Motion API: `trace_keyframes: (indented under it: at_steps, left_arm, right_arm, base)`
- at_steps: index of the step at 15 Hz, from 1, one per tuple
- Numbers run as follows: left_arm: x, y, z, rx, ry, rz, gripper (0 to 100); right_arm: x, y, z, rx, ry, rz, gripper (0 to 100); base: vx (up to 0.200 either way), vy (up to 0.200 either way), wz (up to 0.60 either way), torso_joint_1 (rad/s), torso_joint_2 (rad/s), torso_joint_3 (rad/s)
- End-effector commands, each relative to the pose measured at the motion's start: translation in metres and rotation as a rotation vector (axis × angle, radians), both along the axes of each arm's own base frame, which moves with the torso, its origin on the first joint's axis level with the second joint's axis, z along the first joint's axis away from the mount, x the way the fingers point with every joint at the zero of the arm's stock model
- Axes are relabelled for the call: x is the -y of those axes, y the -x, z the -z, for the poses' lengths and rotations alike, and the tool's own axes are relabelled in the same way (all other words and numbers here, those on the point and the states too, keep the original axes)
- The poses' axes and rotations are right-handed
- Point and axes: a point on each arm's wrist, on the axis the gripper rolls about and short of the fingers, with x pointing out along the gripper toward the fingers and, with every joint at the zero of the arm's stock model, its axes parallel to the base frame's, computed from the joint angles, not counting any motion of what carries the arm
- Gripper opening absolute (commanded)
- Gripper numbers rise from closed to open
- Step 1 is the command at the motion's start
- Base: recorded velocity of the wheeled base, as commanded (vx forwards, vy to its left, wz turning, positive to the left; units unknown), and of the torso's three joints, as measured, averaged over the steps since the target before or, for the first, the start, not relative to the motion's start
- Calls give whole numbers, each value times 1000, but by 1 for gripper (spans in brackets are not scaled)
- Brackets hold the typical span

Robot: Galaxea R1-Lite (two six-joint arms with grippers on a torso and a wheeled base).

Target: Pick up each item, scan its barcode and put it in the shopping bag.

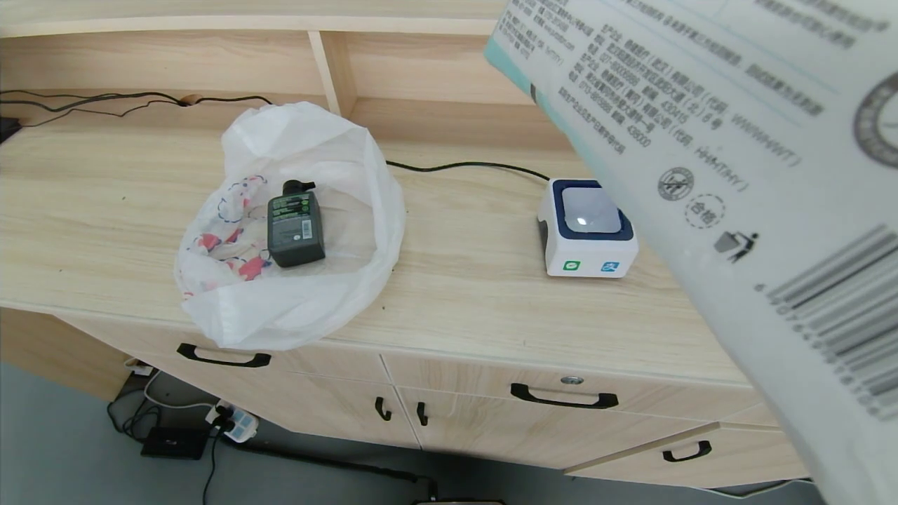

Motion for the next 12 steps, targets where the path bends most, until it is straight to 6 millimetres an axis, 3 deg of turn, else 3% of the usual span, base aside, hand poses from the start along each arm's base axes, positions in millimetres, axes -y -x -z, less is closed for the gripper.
trace_keyframes:
  at_steps: [1, 8, 12]
  left_arm:
    - [0, 0, 0, 1, 0, -1, 100]
    - [0, 0, 0, 1, 1, -1, 100]
    - [0, 0, 0, 1, 3, -1, 100]
  right_arm:
    - [-2, -2, 1, -7, 5, -3, 0]
    - [-19, -27, -8, -49, -38, 9, 0]
    - [-19, -27, -7, -54, -36, 10, 0]
  base:
    - [0, 0, 0, 0, 0, 0]
    - [0, 0, 0, 0, 0, 0]
    - [0, 0, 0, 0, 0, 0]
